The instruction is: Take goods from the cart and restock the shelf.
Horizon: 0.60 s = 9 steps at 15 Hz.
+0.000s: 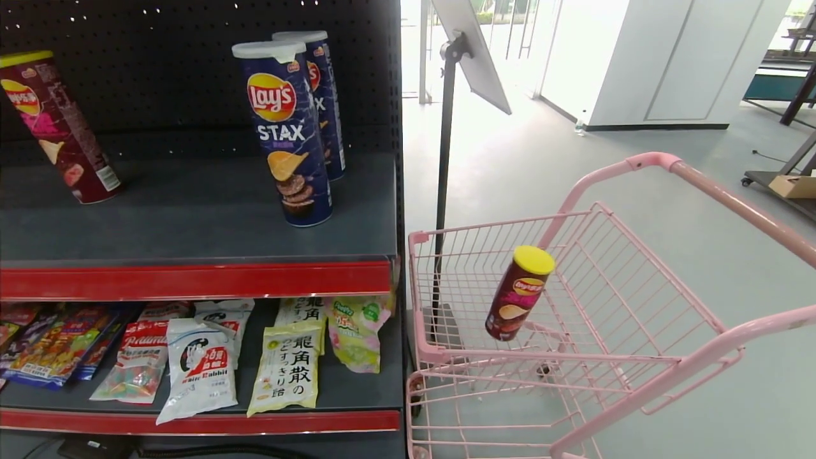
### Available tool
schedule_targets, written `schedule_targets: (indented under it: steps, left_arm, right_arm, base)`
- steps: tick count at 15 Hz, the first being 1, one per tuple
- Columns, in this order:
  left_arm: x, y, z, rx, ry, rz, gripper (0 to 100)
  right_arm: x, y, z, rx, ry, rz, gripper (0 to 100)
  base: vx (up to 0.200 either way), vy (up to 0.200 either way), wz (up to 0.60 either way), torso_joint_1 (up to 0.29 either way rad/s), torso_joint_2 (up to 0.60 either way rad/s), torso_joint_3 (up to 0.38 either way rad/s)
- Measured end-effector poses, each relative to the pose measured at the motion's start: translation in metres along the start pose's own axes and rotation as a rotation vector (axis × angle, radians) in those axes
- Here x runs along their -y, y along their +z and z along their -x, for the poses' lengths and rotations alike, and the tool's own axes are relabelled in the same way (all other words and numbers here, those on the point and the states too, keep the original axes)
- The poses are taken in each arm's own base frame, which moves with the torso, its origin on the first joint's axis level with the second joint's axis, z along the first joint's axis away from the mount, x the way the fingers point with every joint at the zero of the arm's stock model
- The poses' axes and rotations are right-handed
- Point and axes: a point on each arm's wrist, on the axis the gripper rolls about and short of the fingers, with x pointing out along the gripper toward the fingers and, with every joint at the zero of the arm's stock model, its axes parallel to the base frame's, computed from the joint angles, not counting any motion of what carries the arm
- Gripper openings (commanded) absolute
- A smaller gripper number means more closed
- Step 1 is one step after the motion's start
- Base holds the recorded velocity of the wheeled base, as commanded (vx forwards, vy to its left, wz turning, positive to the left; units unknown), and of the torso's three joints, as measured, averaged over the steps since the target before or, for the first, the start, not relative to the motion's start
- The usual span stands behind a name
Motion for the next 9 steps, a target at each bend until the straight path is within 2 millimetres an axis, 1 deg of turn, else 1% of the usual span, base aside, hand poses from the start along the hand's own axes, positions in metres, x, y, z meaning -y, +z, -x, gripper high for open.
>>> schedule_targets:
  steps: [2, 3, 6, 9]
  left_arm:
    - [0.0, 0.0, 0.0, 0.0, 0.0, 0.0, 100]
    - [0.0, 0.0, 0.0, 0.0, -0.001, 0.0, 100]
    - [0.0, 0.0, 0.0, 0.0, 0.0, 0.0, 100]
    - [0.0, 0.0, 0.0, 0.0, 0.0, 0.0, 100]
  right_arm:
    - [0.0, 0.0, 0.0, 0.0, 0.0, 0.004, 100]
    - [0.0, 0.0, 0.0, 0.0, 0.0, 0.005, 100]
    - [0.0, 0.0, 0.0, 0.0, 0.001, 0.009, 100]
    - [-0.0005, 0.0, -0.0004, -0.008, 0.026, 0.021, 100]
  base:
    - [0.0, 0.0, 0.0, -0.18, 0.5, 0.317]
    - [0.0, 0.0, 0.0, -0.1, 0.27, 0.173]
    - [0.0, 0.0, 0.0, -0.033, 0.1, 0.059]
    - [0.0, 0.0, 0.0, -0.002, 0.02, 0.007]
